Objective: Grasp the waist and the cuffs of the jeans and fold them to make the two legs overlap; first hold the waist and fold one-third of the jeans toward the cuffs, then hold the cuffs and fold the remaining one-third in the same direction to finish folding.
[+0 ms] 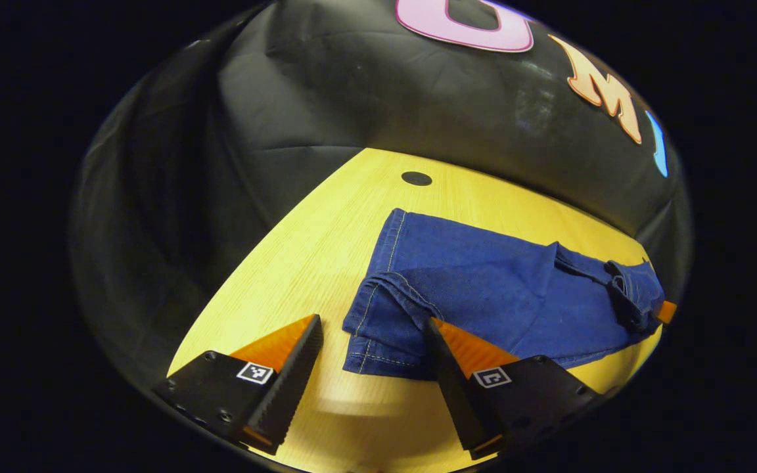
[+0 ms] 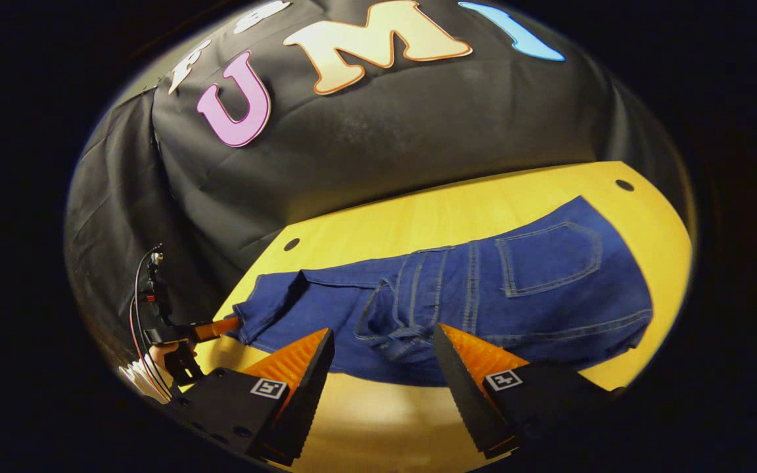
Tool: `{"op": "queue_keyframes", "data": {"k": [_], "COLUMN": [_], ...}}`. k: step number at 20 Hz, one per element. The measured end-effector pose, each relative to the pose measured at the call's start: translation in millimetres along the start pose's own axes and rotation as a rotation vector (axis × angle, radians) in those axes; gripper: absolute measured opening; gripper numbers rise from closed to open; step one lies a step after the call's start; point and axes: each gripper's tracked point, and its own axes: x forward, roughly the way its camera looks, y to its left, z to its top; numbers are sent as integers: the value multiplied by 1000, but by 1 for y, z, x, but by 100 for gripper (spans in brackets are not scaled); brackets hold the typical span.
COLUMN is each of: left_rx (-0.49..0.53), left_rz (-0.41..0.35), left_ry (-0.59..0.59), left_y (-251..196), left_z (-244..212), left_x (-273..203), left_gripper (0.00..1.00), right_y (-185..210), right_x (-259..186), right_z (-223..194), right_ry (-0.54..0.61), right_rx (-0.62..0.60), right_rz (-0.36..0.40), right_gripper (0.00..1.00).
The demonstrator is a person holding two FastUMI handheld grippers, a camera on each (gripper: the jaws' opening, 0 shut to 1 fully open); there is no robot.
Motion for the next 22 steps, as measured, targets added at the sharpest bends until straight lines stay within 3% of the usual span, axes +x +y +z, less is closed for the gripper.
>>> {"op": "queue_keyframes", "data": {"k": [3,4,7,8,10,12,17,22], "left_rx": [34,29,-12,-26,-77,-98,-240,-341], "left_rz": [-12,-14,-24,-57,-73,-69,-111,-286], "left_ry": [-13,-14,-40,-46,-69,-75,-93,-173], "left_y": [-9,-12,-8,-13,-23,-15,-25,-71], "left_z": [0,0,0,0,0,3,20,78], "left_x": [2,2,3,3,4,3,-1,-45], "left_gripper": [88,68,59,51,14,4,0,0], "right_y": [-19,-25,-36,-39,-44,-47,-53,-56], "right_x": [-27,-36,-57,-62,-71,-80,-96,-103], "right_z": [3,3,4,3,2,1,3,11], "right_ry": [8,9,9,10,15,19,14,-12], "right_rx": [2,10,31,35,33,27,23,45], "right_rz": [-61,-76,-110,-118,-137,-151,-169,-163], "right_gripper": [93,93,93,93,93,93,93,93]}}
